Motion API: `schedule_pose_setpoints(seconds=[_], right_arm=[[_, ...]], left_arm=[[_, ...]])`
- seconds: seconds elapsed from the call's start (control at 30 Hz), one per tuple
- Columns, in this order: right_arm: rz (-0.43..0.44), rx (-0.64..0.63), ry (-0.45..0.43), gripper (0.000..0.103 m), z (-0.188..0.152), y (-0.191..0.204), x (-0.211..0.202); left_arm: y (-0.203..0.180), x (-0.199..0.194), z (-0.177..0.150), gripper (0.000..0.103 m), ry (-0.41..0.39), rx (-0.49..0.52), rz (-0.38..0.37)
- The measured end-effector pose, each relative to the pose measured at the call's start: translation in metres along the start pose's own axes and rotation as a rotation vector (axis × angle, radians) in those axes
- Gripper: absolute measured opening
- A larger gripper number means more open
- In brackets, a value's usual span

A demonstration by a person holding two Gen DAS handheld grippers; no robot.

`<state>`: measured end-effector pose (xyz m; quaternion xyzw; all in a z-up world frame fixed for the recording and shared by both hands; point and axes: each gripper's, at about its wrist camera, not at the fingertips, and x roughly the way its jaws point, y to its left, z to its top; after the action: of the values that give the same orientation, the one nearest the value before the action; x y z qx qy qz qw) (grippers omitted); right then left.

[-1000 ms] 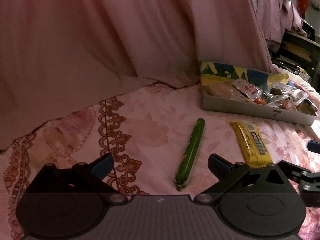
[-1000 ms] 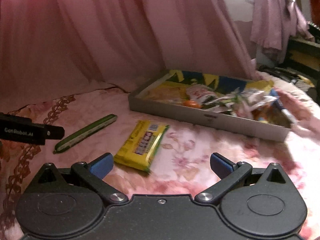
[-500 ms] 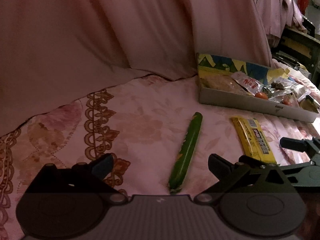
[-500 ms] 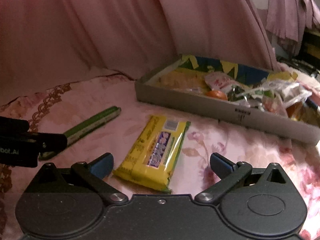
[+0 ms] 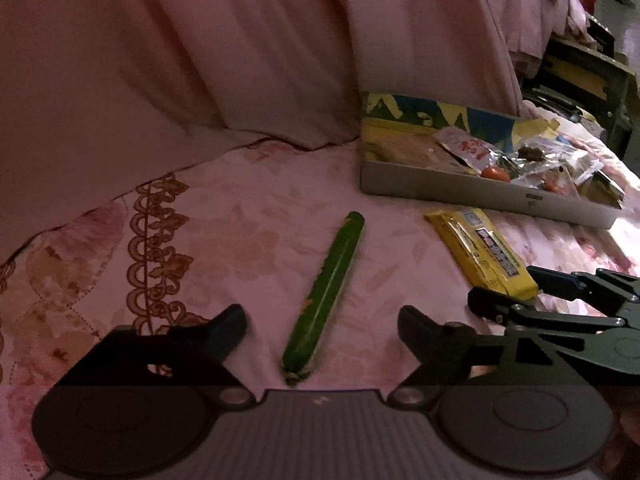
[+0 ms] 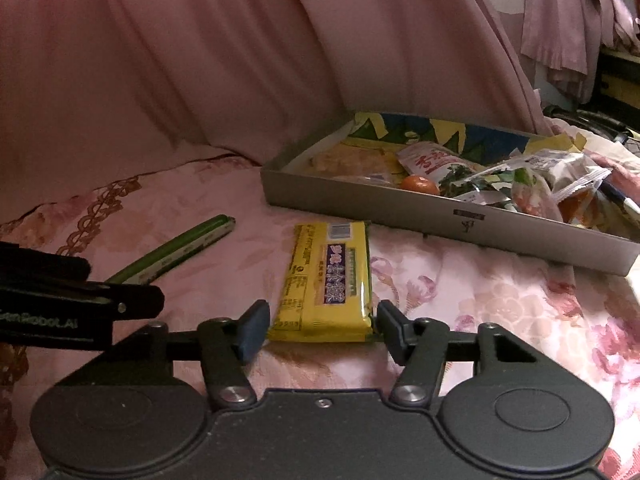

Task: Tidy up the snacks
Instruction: 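Close the left tool on the green stick snack while the right tool grips the yellow bar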

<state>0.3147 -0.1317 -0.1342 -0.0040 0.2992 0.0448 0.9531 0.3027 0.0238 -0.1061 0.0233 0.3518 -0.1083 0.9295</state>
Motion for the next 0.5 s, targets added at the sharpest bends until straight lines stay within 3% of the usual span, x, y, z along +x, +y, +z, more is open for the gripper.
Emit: schedule_pose_setpoints(seconds=[0.1, 0.33, 0.5], right_arm=[[0.005, 0.01, 0.007, 0.061, -0.001, -0.005, -0.004], [0.025, 0.011, 0.036, 0.061, -0.006, -0.01, -0.02], [0.036, -0.016, 0.064, 0.061, -0.014, -0.009, -0.041]], left_arm=[[-0.001, 0.001, 0.001, 0.072, 0.022, -0.001, 0.015], [-0.001, -0.002, 0.001, 0.034, 0.078, -0.016, 0.058], [-0.008, -0.01, -0.004, 0.019, 0.123, -0.047, 0.034]])
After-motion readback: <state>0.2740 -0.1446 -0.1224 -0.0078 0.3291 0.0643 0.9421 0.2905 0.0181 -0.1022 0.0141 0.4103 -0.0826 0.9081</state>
